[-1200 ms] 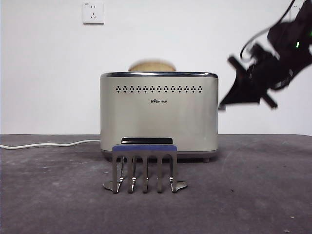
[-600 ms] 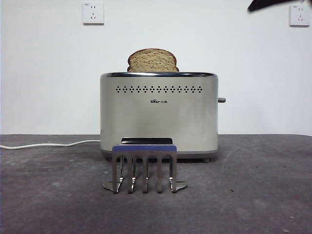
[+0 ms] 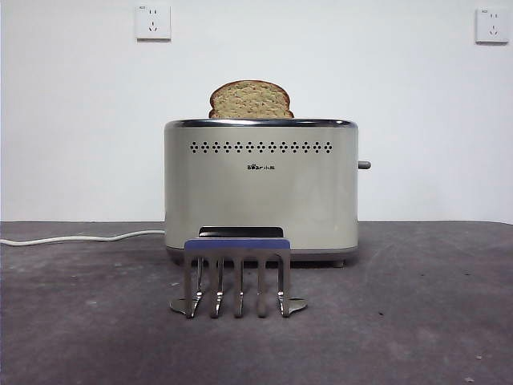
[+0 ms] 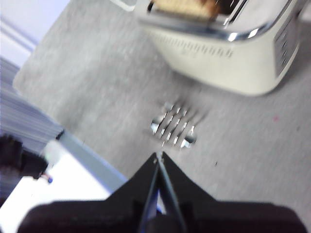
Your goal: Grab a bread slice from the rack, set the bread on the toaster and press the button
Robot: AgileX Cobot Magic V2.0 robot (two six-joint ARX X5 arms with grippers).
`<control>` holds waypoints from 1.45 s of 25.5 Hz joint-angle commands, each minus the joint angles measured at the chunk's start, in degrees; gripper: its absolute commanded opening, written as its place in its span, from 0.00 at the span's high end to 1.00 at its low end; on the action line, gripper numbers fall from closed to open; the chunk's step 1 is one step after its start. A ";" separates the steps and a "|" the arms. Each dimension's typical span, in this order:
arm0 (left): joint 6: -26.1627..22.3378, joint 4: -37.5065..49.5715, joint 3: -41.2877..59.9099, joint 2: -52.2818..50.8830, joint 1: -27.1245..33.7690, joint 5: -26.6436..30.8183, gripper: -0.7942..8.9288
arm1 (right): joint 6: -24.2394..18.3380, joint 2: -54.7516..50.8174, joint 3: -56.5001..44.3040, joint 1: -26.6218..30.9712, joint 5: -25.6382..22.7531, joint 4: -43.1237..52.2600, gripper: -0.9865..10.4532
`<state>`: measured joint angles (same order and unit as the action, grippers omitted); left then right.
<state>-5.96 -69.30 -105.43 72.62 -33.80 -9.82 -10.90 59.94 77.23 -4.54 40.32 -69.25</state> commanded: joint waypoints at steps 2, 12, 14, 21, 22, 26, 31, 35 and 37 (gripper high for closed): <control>-0.04 -2.93 0.31 -0.07 0.02 -2.80 0.66 | -2.60 -2.21 -0.59 -0.15 0.04 -1.55 0.92; -0.04 -5.18 0.31 -0.07 0.02 -4.13 0.93 | -2.45 -3.28 -0.59 -0.15 0.04 -1.55 0.91; -0.02 -5.16 0.31 -0.07 0.02 -4.02 0.93 | -2.47 -3.28 -0.59 -0.15 0.02 -1.53 0.91; 0.00 -5.14 0.31 -0.07 0.02 -3.87 0.92 | -2.51 -3.28 -0.59 -0.09 -0.26 -1.53 0.91; 0.00 -5.14 0.31 -0.07 0.02 -3.80 0.92 | -2.51 -3.28 -0.59 -0.09 -0.24 -1.55 0.91; 0.00 -5.11 0.31 -0.07 0.02 -3.80 0.92 | -2.49 -3.28 -0.59 -0.09 -0.24 -1.53 0.91; 0.00 -5.14 0.31 -0.07 0.02 -3.82 0.92 | -2.51 -3.28 -0.59 -0.09 -0.24 -1.55 0.91; -2.93 -3.98 0.31 -0.42 0.26 -1.20 0.92 | -2.51 -3.28 -0.59 -0.09 -0.24 -1.53 0.91; -5.31 -2.19 0.39 -0.98 1.01 0.63 0.92 | -2.51 -3.28 -0.59 -0.09 -0.26 -1.53 0.91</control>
<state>-8.25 -72.75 -105.41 72.44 -33.30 -9.96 -12.88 56.64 77.23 -4.54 40.05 -70.87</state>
